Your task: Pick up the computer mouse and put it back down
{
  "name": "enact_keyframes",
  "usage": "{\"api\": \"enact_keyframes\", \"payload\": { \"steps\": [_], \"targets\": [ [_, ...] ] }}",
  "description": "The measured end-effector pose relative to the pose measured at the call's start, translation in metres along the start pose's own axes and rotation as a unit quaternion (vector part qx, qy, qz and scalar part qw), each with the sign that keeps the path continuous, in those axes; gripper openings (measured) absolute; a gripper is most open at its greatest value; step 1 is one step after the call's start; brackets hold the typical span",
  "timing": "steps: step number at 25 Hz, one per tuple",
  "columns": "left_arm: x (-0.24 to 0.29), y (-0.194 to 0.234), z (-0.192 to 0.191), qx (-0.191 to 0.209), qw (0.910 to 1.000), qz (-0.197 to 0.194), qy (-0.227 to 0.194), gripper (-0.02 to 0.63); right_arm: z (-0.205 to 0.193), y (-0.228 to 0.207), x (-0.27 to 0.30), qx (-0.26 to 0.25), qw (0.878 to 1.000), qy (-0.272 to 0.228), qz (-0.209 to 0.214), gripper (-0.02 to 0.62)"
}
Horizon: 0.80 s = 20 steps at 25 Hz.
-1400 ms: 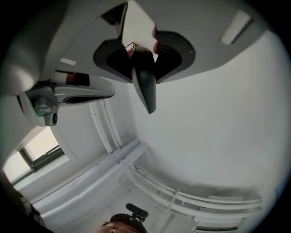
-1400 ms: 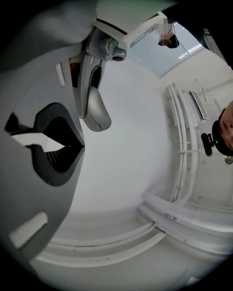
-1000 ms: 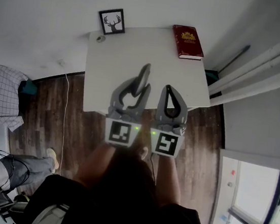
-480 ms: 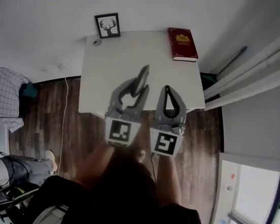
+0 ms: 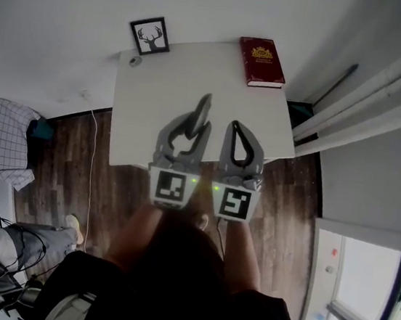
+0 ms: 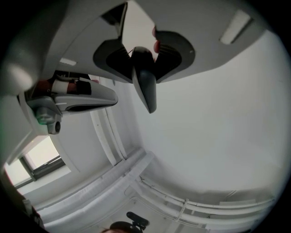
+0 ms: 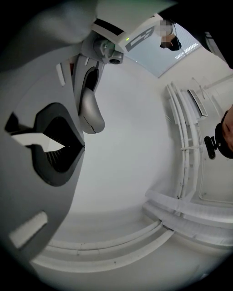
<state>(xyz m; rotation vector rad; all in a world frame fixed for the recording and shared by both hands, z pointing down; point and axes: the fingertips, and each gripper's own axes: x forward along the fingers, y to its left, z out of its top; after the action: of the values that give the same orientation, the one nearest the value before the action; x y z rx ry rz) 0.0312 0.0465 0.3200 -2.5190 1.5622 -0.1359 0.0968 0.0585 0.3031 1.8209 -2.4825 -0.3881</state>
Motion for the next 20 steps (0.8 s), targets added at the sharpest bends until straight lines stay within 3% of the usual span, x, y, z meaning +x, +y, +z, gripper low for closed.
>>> {"api": "enact_keyframes", "payload": {
  "steps": [7,20],
  "targets": [
    [0.051,0.029,-0.026,-0.016,0.9997,-0.010,0.017,0.141,-0.023,-0.010,0.053,0.007,1.000,0.016,-0.011,0.014],
    [0.150,0.060,-0.089,-0.050,0.9941,-0.072,0.065,0.141,-0.083,-0.030,0.143,0.004,0.996,0.079,-0.044,0.014]
  ]
}}
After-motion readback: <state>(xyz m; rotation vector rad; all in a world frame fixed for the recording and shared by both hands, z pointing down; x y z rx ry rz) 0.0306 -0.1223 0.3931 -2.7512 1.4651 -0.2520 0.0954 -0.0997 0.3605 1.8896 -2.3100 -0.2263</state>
